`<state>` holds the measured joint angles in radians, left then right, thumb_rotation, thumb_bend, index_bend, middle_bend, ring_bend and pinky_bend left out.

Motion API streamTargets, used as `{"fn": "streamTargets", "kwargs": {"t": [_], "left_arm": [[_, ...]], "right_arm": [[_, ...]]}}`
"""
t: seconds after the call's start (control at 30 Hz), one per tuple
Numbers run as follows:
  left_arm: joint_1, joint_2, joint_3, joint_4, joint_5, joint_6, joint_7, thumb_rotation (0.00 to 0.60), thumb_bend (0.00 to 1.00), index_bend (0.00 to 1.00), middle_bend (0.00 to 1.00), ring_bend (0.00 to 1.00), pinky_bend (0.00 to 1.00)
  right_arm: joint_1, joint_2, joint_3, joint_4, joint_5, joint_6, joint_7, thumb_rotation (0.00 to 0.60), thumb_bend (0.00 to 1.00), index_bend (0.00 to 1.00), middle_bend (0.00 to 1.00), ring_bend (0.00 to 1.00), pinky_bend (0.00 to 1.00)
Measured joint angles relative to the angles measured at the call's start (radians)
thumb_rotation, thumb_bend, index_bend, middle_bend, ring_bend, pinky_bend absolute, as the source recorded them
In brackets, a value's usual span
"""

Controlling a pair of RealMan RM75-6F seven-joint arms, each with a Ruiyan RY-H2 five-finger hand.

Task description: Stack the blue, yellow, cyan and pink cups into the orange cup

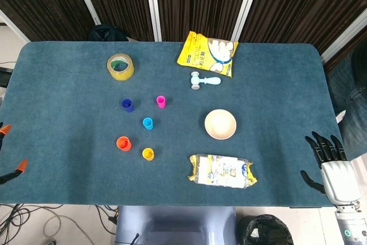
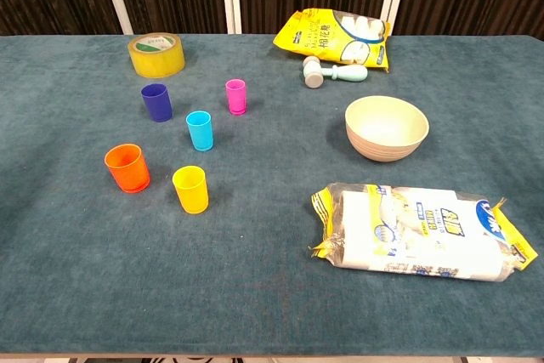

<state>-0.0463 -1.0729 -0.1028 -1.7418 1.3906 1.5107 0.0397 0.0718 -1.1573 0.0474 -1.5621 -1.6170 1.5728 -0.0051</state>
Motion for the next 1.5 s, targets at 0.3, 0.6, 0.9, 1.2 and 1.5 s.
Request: {"fn": "streamTargets", "kwargs": {"t": [0.3,0.6,0.9,1.2,1.5], "left_arm": [[-0.16,0.03,-0.068,0.056,-0.057,-0.278,-0.129,0.6,0.22,0.1,0.06,0.0,0.0],[-0.421,0.037,-0.159,0.215,-0.164,-0.691,-0.305,0.6,0.2,0.1,0.07,0.0,0.0],[-0.614,-0.076,-0.189,0.409,-0.265,-0.896,-0.259,0.6,0.16,0.1,0.06,0.0,0.0],[-0.721,-0.233,-0.175,0.57,-0.363,-0.991,-0.188,0.6,0.15,0.1,0.06,0.0,0.0],[-0.784,-0.387,-0.159,0.703,-0.414,-1.014,-0.152,0.6,0.15,0.17,0.1,0.0,0.0]], "right_arm": [[0.0,0.001,-0.003,-0.009,-0.002,-0.002,-0.007,0.6,0.32,0.12,0.08,0.12,0.03],[-0.003,-0.001,0.001,-0.011,0.007,-0.002,-0.012,0.6,0.32,0.12,0.08,0.12,0.03],[-0.002,-0.004,0.006,-0.008,0.016,-0.004,-0.013,0.6,0.32,0.12,0.08,0.12,0.03],[-0.003,0.0,0.014,-0.007,0.025,0.002,-0.001,0.6,0.32,0.12,0.08,0.12,0.03],[-0.004,0.001,0.02,-0.002,0.036,0.001,0.006,0.6,0.32,0.12,0.08,0.12,0.03]]}}
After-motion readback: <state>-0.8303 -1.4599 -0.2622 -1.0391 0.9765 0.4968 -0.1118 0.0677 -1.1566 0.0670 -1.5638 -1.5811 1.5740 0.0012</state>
